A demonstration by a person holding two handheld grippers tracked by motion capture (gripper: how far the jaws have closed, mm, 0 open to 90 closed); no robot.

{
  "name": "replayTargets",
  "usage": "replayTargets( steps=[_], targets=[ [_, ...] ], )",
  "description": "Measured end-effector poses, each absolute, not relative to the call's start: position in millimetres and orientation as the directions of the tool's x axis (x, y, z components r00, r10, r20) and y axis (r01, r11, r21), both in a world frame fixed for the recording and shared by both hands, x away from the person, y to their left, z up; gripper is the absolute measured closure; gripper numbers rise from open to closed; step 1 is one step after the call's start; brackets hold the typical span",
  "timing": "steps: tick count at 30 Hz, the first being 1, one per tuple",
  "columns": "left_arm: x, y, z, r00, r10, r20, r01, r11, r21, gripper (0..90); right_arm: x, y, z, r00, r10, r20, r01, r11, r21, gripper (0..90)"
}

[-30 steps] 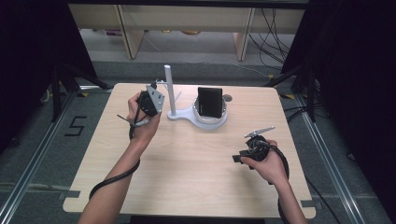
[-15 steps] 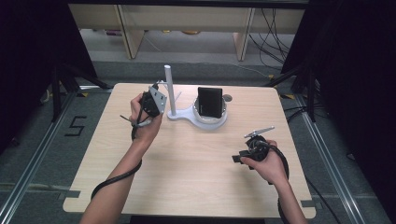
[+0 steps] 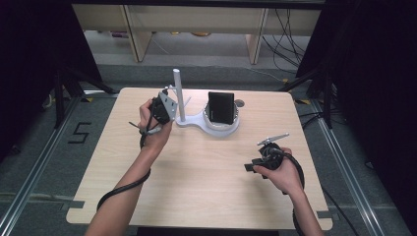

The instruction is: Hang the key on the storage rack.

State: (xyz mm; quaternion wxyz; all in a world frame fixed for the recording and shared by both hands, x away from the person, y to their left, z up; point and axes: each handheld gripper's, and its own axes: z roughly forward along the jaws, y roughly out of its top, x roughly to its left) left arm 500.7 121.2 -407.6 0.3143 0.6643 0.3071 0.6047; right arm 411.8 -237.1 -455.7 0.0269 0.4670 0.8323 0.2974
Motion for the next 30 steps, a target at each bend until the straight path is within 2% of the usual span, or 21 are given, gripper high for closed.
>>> replayTargets(
  steps=[19, 21, 26, 30],
  targets=[
    [506.4, 117.0, -409.3, 0.129, 0.791, 0.599, 0.053, -0.608, 0.792, 83.8, 412.3, -237.4, -456.1, -0.569, 0.790, 0.228, 0.756, 0.393, 0.524, 56.1],
    [507.6, 115.4, -409.9, 0.165, 0.806, 0.568, 0.064, -0.584, 0.810, 79.1, 412.0, -237.3, -455.8, -0.566, 0.792, 0.230, 0.759, 0.390, 0.521, 55.7],
    [502.4, 114.5, -410.8, 0.236, 0.830, 0.506, 0.064, -0.533, 0.844, 60.0, 411.4, -237.2, -456.2, -0.557, 0.798, 0.231, 0.762, 0.381, 0.523, 55.3],
    [493.8, 118.3, -417.3, 0.297, 0.839, 0.455, 0.125, -0.507, 0.853, 47.7, 412.5, -238.6, -457.5, -0.558, 0.799, 0.226, 0.759, 0.381, 0.528, 55.1]
  ],
)
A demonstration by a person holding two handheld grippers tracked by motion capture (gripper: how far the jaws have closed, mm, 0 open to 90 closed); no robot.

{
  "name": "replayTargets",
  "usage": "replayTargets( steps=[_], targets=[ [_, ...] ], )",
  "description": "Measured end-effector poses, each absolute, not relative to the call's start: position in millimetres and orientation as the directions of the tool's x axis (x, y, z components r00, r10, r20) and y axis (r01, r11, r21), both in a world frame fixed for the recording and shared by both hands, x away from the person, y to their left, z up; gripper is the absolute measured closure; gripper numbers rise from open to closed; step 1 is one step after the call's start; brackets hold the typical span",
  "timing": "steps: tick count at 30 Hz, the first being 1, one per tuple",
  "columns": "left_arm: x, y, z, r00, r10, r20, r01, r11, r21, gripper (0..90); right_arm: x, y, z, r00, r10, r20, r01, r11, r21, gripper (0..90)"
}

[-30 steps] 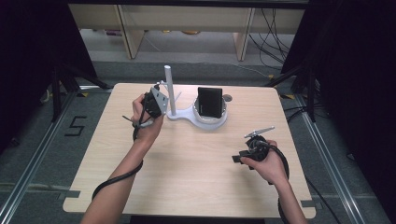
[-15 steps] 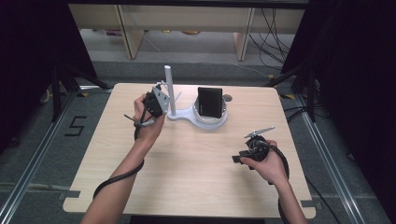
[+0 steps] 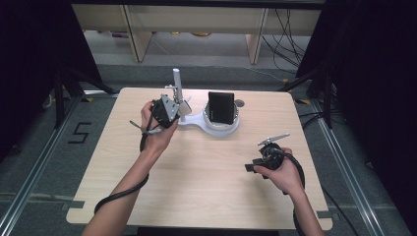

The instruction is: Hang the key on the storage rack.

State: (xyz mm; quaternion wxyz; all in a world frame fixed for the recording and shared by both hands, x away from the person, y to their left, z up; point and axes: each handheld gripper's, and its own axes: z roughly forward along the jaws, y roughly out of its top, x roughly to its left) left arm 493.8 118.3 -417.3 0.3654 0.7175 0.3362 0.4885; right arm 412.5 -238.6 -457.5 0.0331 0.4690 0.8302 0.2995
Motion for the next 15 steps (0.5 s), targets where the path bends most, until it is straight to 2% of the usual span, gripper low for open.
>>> replayTargets(
  steps=[5, 10, 11, 15],
  targets=[
    [480.9, 133.9, -426.9, 0.342, 0.874, 0.345, 0.203, -0.427, 0.881, 39.9, 412.7, -238.5, -458.5, -0.558, 0.800, 0.223, 0.761, 0.385, 0.522, 54.9],
    [464.9, 159.3, -435.7, 0.382, 0.892, 0.242, 0.262, -0.356, 0.897, 37.3, 413.1, -239.2, -459.4, -0.559, 0.796, 0.234, 0.766, 0.387, 0.514, 54.7],
    [459.7, 166.8, -439.3, 0.385, 0.902, 0.196, 0.284, -0.318, 0.905, 37.1, 413.2, -239.3, -459.5, -0.555, 0.798, 0.233, 0.768, 0.385, 0.512, 54.6],
    [442.2, 193.7, -449.8, 0.361, 0.917, 0.171, 0.303, -0.289, 0.908, 36.2, 413.9, -239.9, -461.2, -0.560, 0.797, 0.226, 0.762, 0.389, 0.518, 54.3]
  ],
)
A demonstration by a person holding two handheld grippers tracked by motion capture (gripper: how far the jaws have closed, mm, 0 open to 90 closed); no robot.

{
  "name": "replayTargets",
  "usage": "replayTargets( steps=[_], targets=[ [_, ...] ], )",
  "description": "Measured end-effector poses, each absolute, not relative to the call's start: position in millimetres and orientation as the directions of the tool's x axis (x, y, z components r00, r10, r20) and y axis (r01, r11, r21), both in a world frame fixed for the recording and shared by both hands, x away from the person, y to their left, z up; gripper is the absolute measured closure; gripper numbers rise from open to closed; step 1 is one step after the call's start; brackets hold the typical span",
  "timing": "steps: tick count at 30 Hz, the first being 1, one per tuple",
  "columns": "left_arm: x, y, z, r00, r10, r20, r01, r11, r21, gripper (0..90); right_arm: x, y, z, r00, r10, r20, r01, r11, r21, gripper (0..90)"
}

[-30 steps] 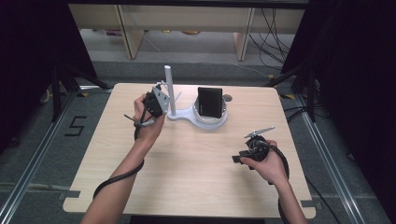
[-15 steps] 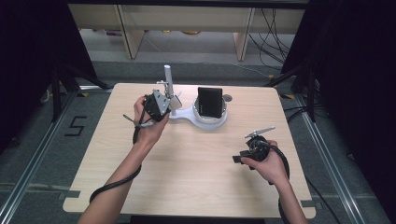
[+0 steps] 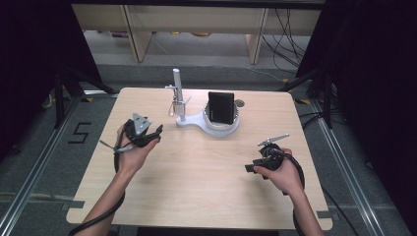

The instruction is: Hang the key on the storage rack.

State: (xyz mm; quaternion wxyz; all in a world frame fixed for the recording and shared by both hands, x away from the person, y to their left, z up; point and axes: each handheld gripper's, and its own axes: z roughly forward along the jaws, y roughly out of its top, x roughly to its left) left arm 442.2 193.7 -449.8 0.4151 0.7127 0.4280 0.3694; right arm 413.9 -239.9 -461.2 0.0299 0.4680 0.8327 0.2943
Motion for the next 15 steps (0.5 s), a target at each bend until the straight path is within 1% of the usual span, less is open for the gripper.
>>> replayTargets(
  steps=[2, 3, 6, 10, 12, 15],
  targets=[
    [432.9, 205.6, -456.4, 0.348, 0.926, 0.146, 0.317, -0.262, 0.911, 36.0, 414.0, -239.3, -462.6, -0.560, 0.797, 0.225, 0.762, 0.389, 0.518, 54.1],
    [428.0, 211.1, -459.8, 0.345, 0.927, 0.148, 0.321, -0.265, 0.909, 36.0, 411.9, -237.1, -462.2, -0.534, 0.808, 0.247, 0.785, 0.365, 0.501, 53.9],
    [414.7, 224.9, -471.2, 0.337, 0.930, 0.143, 0.336, -0.261, 0.905, 35.8, 413.5, -237.3, -464.8, -0.556, 0.797, 0.235, 0.770, 0.387, 0.507, 53.6],
    [395.2, 241.1, -490.5, 0.316, 0.940, 0.129, 0.360, -0.245, 0.900, 35.7, 413.6, -235.7, -467.3, -0.552, 0.800, 0.235, 0.775, 0.387, 0.500, 53.3],
    [388.2, 245.3, -497.8, 0.315, 0.941, 0.125, 0.353, -0.238, 0.905, 35.7, 413.4, -234.8, -468.0, -0.553, 0.797, 0.241, 0.777, 0.390, 0.494, 53.2],
    [376.3, 248.7, -509.9, 0.315, 0.941, 0.125, 0.345, -0.236, 0.909, 35.8, 413.5, -234.6, -469.3, -0.551, 0.804, 0.225, 0.774, 0.392, 0.497, 53.0]
  ],
)
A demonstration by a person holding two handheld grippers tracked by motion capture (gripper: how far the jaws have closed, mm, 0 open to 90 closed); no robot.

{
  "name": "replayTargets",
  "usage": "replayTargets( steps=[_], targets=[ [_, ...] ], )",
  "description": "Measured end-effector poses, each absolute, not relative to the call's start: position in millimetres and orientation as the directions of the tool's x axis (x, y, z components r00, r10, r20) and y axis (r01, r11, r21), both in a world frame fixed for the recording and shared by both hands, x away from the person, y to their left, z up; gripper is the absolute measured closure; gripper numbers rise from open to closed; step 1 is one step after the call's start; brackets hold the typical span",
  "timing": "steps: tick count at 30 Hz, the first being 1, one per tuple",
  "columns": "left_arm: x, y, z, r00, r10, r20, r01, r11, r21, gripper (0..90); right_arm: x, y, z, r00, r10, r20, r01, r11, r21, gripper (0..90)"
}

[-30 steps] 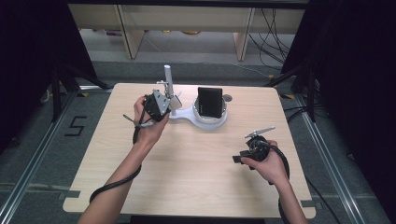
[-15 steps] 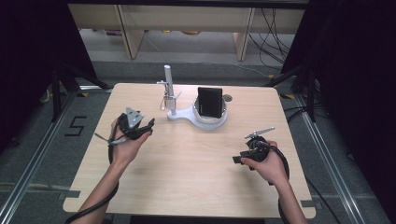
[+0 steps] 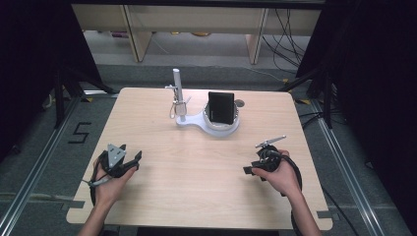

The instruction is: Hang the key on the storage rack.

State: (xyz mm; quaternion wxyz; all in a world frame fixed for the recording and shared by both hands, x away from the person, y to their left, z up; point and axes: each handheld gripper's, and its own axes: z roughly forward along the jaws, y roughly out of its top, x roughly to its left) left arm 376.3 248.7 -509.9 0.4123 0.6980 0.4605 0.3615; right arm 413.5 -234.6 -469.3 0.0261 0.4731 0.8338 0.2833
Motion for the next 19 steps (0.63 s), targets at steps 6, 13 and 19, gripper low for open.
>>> replayTargets(
  steps=[6, 13, 19],
  targets=[
    [366.5, 250.3, -521.5, 0.313, 0.944, 0.102, 0.321, -0.206, 0.924, 35.8, 413.1, -234.1, -471.2, -0.567, 0.794, 0.220, 0.762, 0.405, 0.505, 52.6],
    [363.9, 245.8, -524.2, 0.331, 0.941, 0.075, 0.305, -0.182, 0.935, 35.6, 412.1, -233.7, -471.4, -0.558, 0.802, 0.216, 0.769, 0.401, 0.498, 52.4],
    [362.8, 245.1, -522.9, 0.327, 0.943, 0.069, 0.310, -0.175, 0.934, 35.6, 412.5, -236.6, -470.7, -0.569, 0.792, 0.220, 0.759, 0.402, 0.513, 52.3]
  ],
)
